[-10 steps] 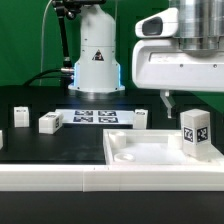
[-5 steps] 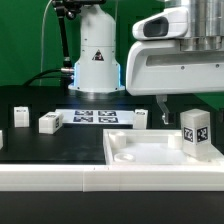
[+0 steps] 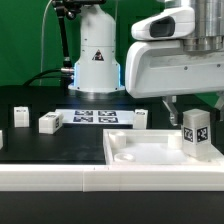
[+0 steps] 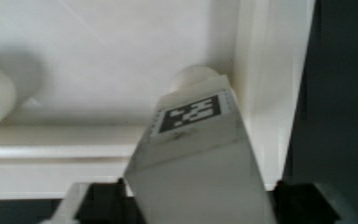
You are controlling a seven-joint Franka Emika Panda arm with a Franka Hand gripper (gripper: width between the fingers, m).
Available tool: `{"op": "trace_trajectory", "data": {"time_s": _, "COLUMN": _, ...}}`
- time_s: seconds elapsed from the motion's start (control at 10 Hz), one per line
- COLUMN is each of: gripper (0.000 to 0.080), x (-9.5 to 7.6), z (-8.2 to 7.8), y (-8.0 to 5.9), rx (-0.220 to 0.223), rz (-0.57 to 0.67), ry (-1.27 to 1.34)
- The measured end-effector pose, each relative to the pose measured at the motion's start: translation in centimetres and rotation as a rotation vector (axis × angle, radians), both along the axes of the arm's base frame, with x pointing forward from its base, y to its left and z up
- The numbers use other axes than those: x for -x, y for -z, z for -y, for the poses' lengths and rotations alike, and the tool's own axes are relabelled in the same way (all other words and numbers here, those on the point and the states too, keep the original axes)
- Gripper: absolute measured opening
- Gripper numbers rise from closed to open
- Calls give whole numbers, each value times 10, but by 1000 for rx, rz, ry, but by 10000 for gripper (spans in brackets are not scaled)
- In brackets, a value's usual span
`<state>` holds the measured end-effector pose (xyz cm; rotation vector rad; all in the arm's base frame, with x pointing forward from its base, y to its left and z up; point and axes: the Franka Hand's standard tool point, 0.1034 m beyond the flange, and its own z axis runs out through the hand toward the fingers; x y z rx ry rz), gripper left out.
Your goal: Assemble one leg
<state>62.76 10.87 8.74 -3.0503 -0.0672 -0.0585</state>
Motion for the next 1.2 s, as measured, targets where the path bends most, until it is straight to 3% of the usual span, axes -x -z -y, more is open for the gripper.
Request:
{"op": "trace_trajectory", "data": {"time_s": 0.1, "gripper": 288, "x": 0, "z": 0, "y": 0, "rx": 0, "rz": 0, "ry": 0}}
{"op": "trace_trajectory", "data": {"time_s": 0.5, "gripper": 288, "x": -1, "z": 0, "y": 0, "rx": -7, "rz": -8, "ry": 77}}
{"op": "trace_trajectory", "data": {"time_s": 1.2, "gripper": 290, "x": -3, "z": 1, "y": 3, "rx": -42, "rz": -50, "ry": 889}}
